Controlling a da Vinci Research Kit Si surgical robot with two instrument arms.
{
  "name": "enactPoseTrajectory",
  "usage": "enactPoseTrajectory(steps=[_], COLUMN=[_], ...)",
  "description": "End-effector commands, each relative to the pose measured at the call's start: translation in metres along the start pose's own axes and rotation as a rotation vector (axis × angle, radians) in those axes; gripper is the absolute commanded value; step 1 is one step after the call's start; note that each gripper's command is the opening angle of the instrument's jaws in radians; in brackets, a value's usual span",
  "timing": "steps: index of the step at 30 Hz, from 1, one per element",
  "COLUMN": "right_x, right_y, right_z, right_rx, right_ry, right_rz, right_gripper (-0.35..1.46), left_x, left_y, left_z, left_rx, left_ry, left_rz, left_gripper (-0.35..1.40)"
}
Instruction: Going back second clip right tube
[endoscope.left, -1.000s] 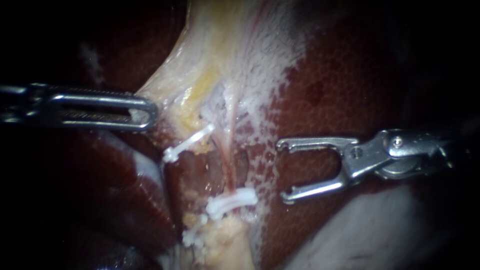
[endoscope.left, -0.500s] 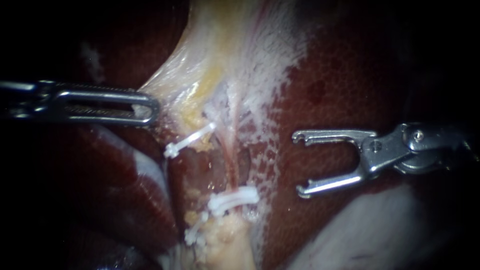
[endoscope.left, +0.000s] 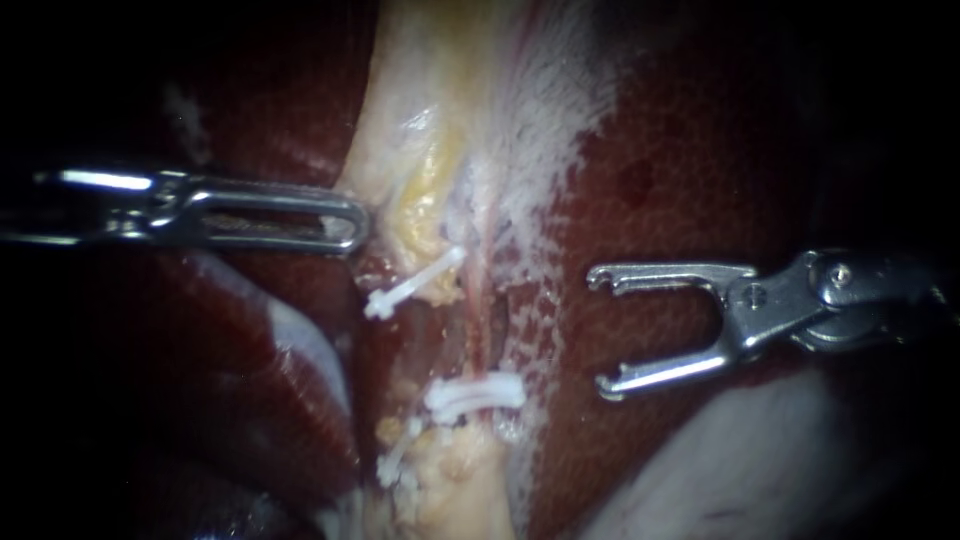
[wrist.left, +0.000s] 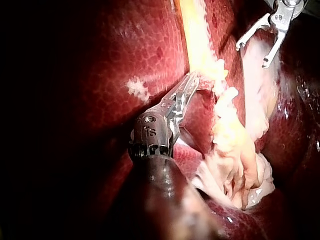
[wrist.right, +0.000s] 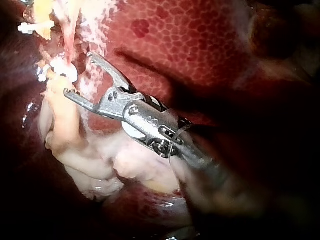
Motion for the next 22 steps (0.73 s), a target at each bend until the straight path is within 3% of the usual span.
enactPoseTrajectory(steps=[1, 22], right_x=[0.0000, 0.0001], right_y=[0.0000, -0.0001], right_z=[0.0000, -0.0001], right_rx=[0.000, 0.001], right_ry=[0.000, 0.000], right_rz=[0.000, 0.000], right_gripper=[0.60, 0.60], left_x=[0.0000, 0.0001], left_y=[-0.0001, -0.0003], left_z=[0.0002, 0.0005], left_rx=[0.002, 0.002], left_ry=[0.002, 0.005], left_rz=[0.000, 0.001], left_gripper=[-0.35, -0.35])
